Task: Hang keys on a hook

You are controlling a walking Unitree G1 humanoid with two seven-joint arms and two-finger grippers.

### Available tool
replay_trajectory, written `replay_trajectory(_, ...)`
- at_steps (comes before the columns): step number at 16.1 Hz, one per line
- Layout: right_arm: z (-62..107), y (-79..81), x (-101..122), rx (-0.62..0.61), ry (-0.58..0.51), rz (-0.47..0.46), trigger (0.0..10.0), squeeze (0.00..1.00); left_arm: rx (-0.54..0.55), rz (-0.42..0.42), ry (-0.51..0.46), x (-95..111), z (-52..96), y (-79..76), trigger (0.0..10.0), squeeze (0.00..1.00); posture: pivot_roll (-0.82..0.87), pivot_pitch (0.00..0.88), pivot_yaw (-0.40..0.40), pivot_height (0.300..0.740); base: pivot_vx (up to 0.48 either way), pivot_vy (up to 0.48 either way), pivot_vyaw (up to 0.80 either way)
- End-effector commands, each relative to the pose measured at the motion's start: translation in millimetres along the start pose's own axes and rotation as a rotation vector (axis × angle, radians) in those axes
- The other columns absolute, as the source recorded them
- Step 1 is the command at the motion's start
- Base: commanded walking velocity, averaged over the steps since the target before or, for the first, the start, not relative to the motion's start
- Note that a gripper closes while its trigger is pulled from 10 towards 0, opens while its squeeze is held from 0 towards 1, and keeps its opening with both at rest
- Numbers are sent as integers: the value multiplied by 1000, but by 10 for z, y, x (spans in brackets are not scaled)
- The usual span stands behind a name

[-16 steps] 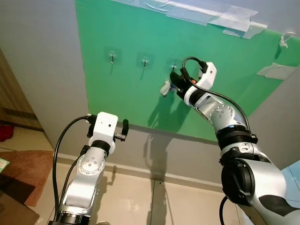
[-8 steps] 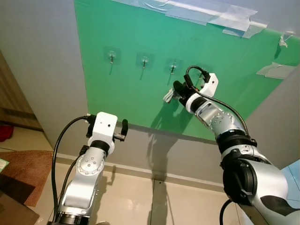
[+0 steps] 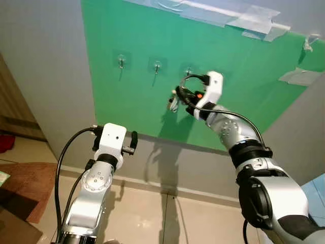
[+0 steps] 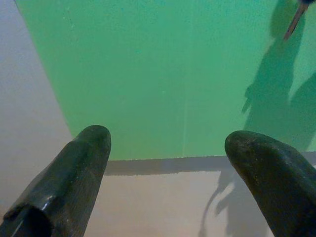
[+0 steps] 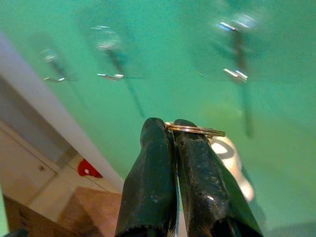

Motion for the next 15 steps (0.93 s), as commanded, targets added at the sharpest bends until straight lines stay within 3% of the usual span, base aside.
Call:
replay_trajectory(1, 12, 52, 133, 31, -28, 92, 0, 0, 0, -1, -12, 50, 10, -18, 10000, 0, 85, 59, -155, 740, 0, 0, 0)
replay_trajectory(5, -5, 163, 285, 67, -65, 170, 0, 0, -1, 4, -12, 48, 15, -18, 10000, 0, 85, 59, -156, 740, 0, 0, 0)
replay_trajectory(10, 3, 105, 377, 41, -98, 142, 0, 0, -46, 59, -39, 170, 10, -92, 10000, 0, 93, 47, -160, 740, 0, 0, 0)
replay_trajectory(12, 2, 84, 393, 36, -107, 84, 0, 0, -41, 61, -31, 144, 9, -78, 10000, 0, 96, 43, -161, 740, 0, 0, 0)
replay_trajectory(15, 42, -89, 361, -23, -120, -99, 0, 0, -44, 58, -25, 134, 15, -72, 10000, 0, 102, 39, -160, 740, 0, 0, 0)
Point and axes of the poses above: a point about 5 cm out from each wrist's last joint towards the gripper, its own z axis pointing back from the gripper into the wrist, its own x axis along the axis of the wrist's last joint, y = z × x, the point moved 4 cm from there along -z, pointing out of the wrist towards the gripper, and after that the axes turned 9 degrees about -z, right-handed, at the moved point
